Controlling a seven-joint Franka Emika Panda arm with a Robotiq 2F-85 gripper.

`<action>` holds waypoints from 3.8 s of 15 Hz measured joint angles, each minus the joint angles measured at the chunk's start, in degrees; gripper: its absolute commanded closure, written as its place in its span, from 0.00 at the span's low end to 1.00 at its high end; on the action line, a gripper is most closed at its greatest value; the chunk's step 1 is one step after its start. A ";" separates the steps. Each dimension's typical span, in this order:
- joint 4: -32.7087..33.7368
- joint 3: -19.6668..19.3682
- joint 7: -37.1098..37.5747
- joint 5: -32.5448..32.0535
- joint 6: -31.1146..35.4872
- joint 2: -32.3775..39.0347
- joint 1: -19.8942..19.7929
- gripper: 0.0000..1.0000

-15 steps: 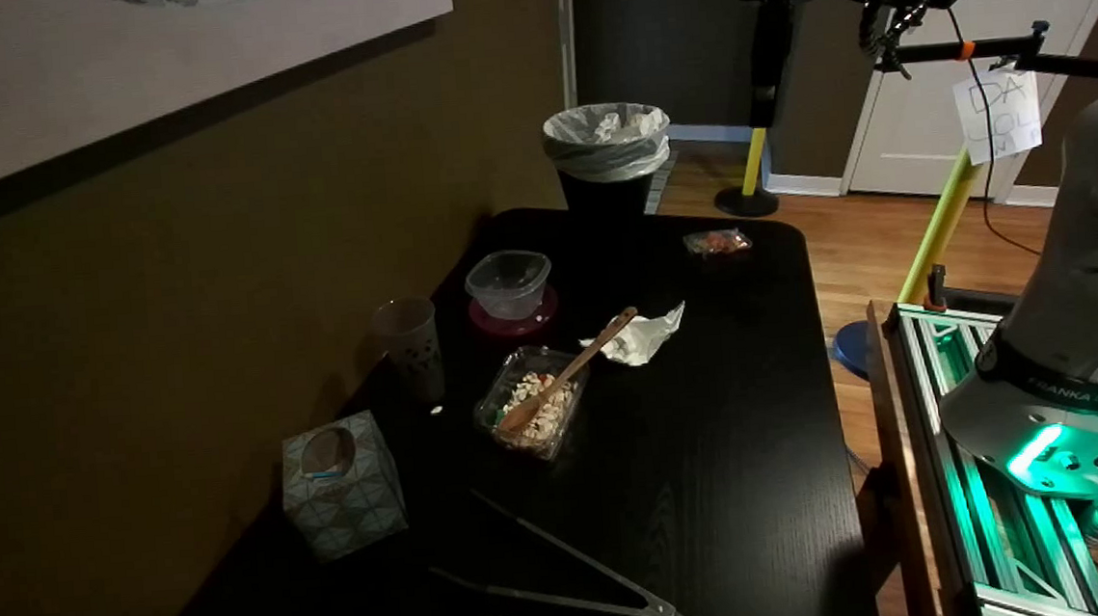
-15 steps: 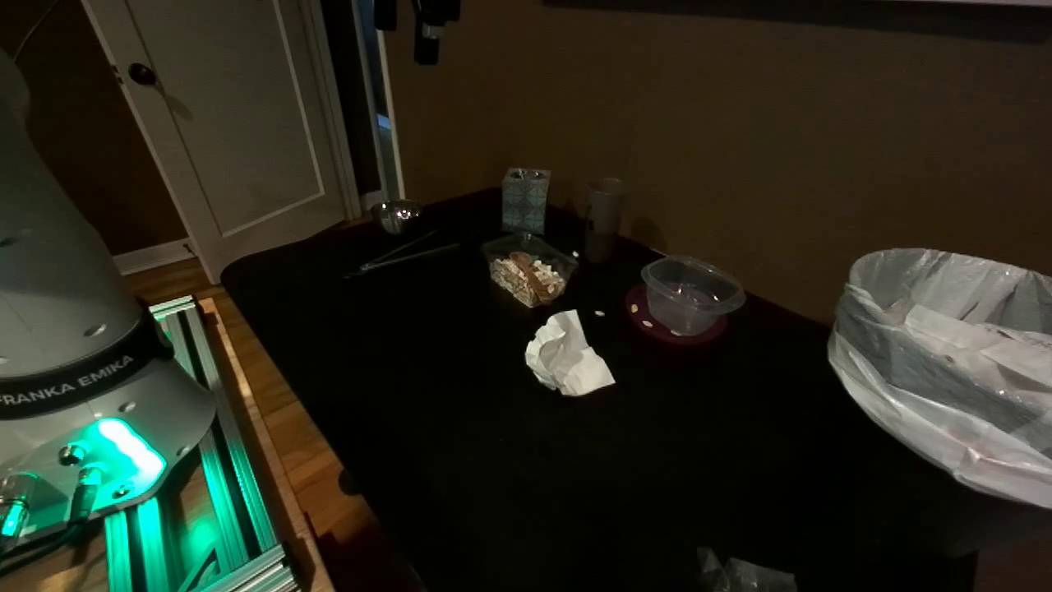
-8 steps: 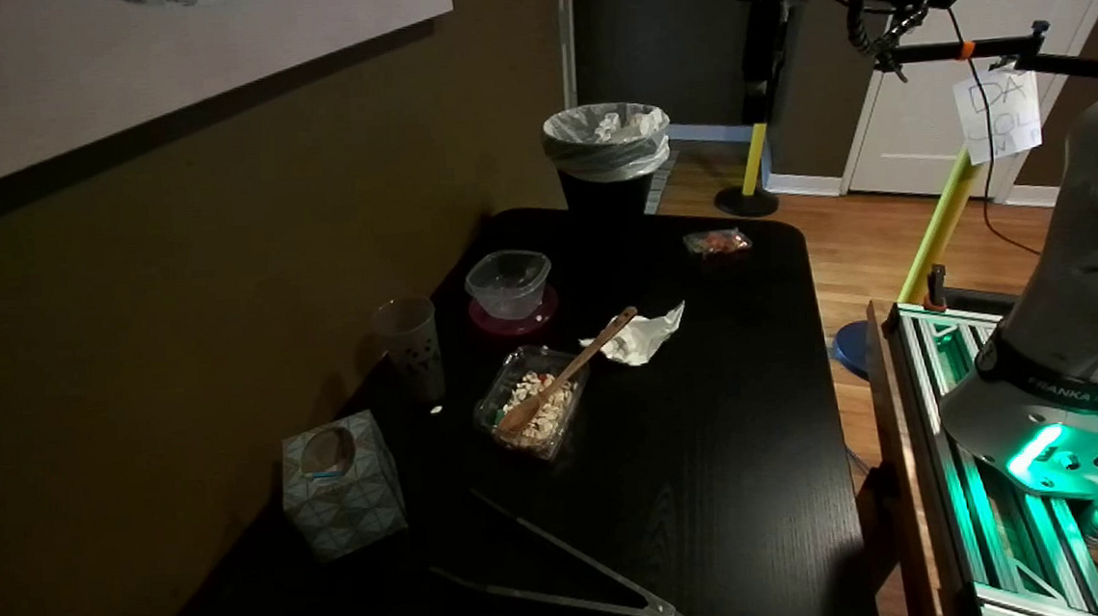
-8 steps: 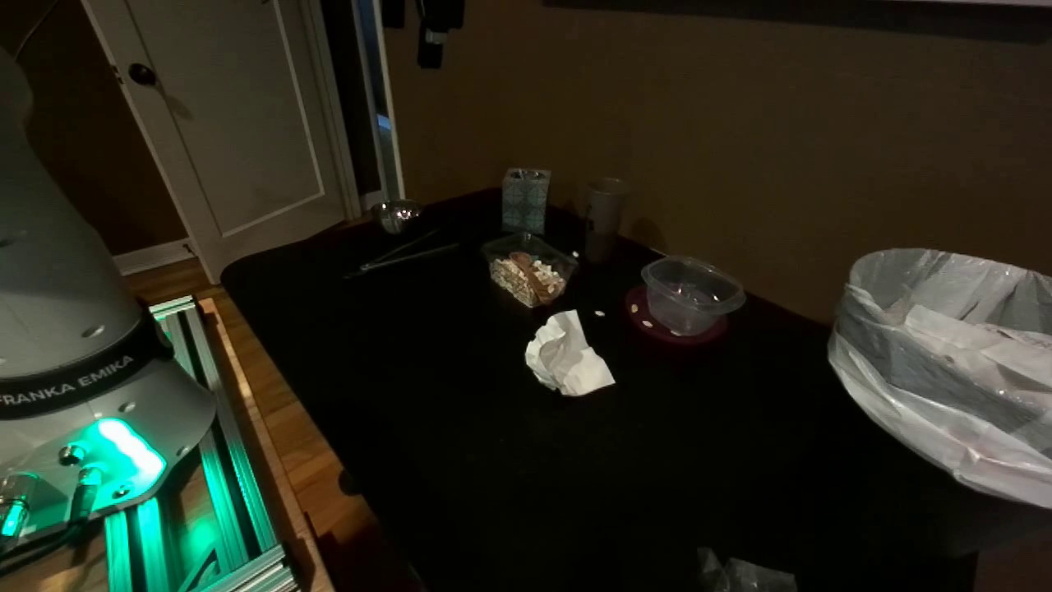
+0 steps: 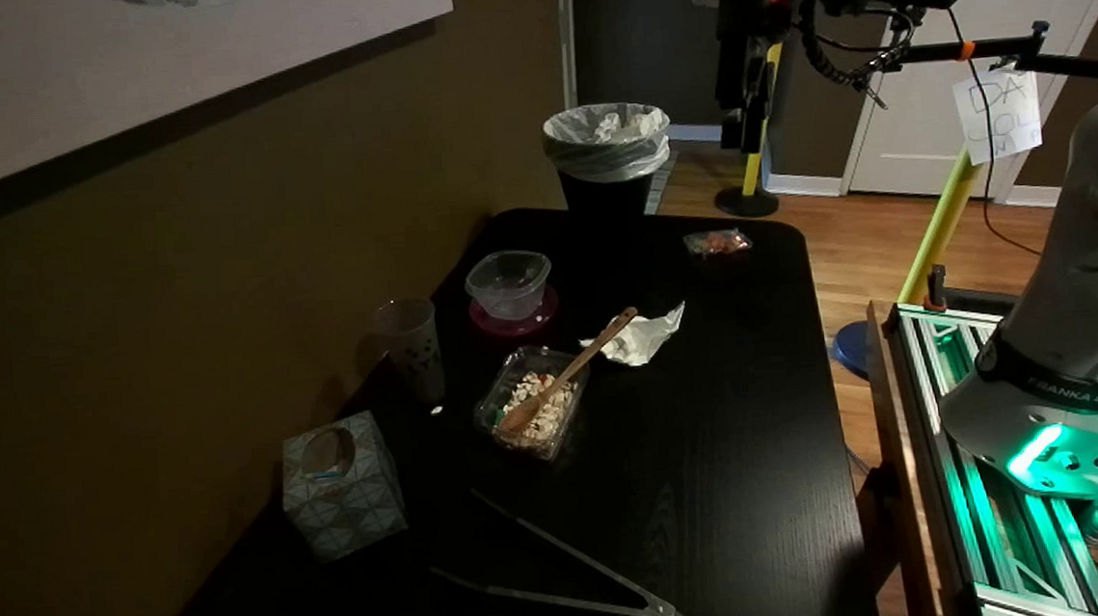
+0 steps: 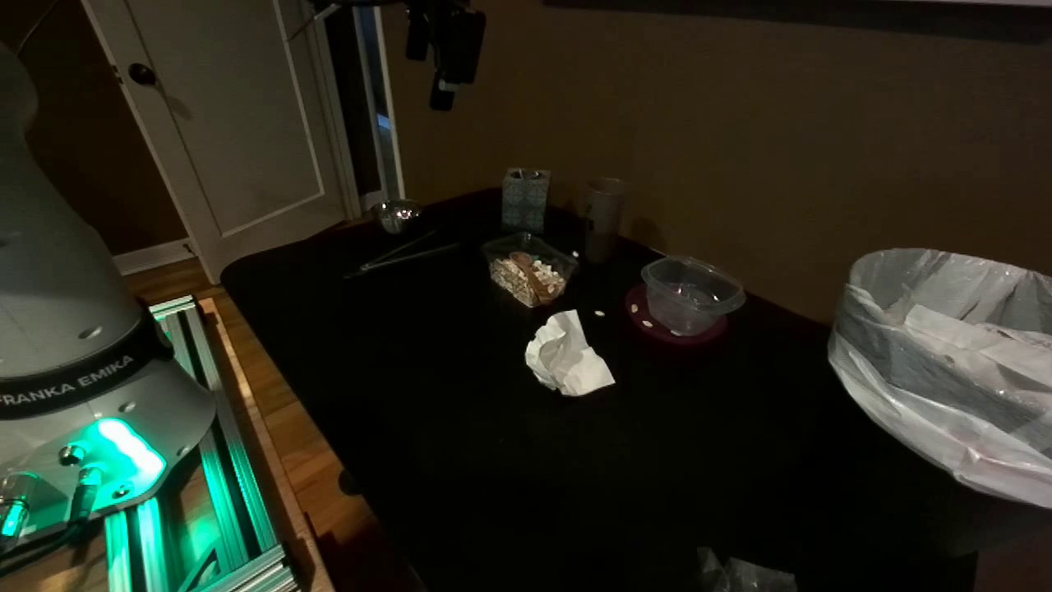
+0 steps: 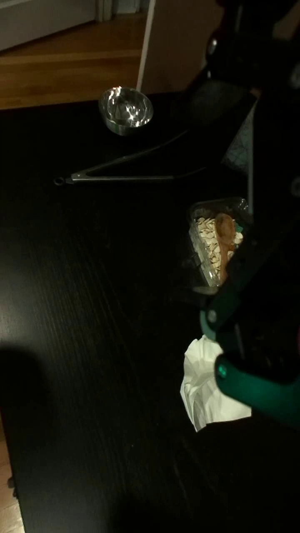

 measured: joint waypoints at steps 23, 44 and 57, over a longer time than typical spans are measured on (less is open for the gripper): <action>-3.57 -3.48 -11.74 19.10 9.56 14.24 -2.64 0.00; -8.93 -4.53 -34.24 56.52 21.43 26.02 -7.65 0.00; -8.42 -4.47 -51.35 68.23 18.05 36.63 -11.34 0.00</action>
